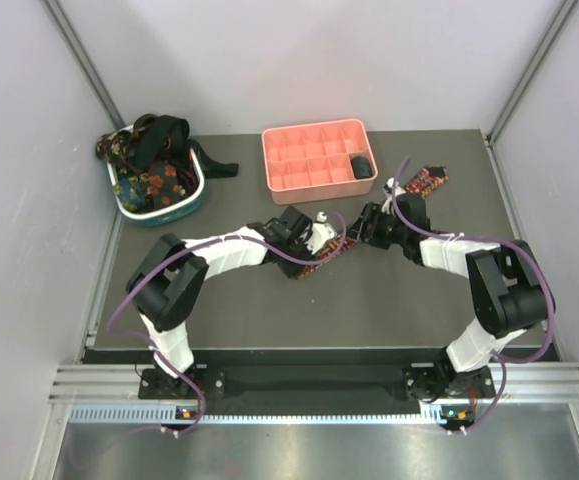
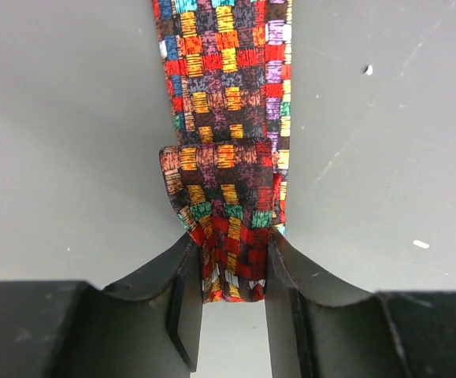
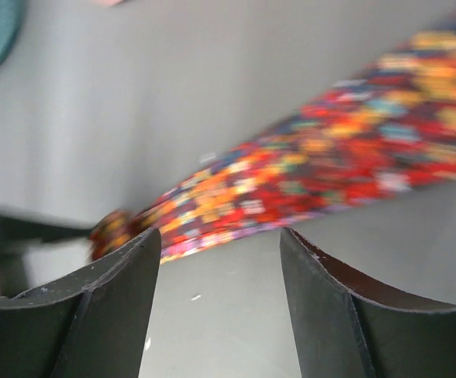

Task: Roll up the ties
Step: Roll the tie

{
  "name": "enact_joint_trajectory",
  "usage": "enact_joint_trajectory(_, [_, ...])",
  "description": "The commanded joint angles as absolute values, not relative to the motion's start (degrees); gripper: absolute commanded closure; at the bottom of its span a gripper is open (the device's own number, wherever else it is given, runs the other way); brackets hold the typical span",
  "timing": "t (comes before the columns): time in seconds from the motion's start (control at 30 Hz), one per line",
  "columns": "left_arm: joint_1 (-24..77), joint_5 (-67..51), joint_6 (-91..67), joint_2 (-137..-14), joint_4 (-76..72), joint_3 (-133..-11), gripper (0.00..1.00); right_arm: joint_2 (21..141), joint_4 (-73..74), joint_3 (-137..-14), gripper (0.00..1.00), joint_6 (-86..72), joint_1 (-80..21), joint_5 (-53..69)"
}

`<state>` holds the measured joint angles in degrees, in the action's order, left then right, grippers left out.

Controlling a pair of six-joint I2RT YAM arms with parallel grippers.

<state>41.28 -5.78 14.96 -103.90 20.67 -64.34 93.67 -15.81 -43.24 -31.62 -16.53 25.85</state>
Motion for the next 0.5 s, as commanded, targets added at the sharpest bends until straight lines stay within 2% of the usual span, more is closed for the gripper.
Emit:
enact_joint_trajectory(0.0, [40.52, -2.64, 14.24, -103.01, 27.33, -62.23, 0.64, 89.92, -10.82, -45.96, 0.37, -34.88, -14.77, 12.87])
enact_joint_trajectory(0.23, [40.78, -4.57, 13.89, -99.67, 25.41, -58.63, 0.63, 93.50, -0.19, -52.81, 0.36, -37.52, -14.41, 0.54])
enact_joint_trajectory(0.4, [41.04, -5.10, 13.45, -99.40, 24.17, -57.57, 0.64, 99.91, 8.51, -60.19, 0.42, -42.18, -14.41, -6.21])
enact_joint_trajectory(0.47, [40.96, -5.10, 13.18, -99.67, 23.82, -57.39, 0.64, 101.77, 15.51, -65.44, 0.48, -43.68, -14.41, -10.44])
